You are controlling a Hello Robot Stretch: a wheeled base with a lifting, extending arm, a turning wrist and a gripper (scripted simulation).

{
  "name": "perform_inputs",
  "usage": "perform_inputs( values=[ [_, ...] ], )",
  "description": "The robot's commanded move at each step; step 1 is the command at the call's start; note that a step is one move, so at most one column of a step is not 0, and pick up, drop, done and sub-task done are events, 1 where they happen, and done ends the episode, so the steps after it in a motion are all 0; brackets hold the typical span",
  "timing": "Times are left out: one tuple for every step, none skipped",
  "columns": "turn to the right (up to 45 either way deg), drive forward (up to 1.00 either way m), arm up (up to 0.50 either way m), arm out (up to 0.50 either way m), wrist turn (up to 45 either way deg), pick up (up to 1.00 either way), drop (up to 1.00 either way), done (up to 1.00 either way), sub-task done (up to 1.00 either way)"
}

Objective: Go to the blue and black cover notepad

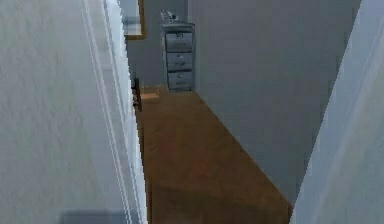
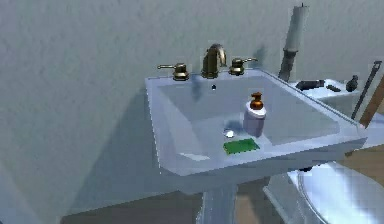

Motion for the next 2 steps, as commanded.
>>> perform_inputs(
  values=[
    [21.0, 0.0, 0.0, 0.0, 0.0, 0.0, 0.0, 0.0, 0.0],
    [0.0, 0.45, 0.0, 0.0, 0.0, 0.0, 0.0, 0.0, 0.0]
  ],
)
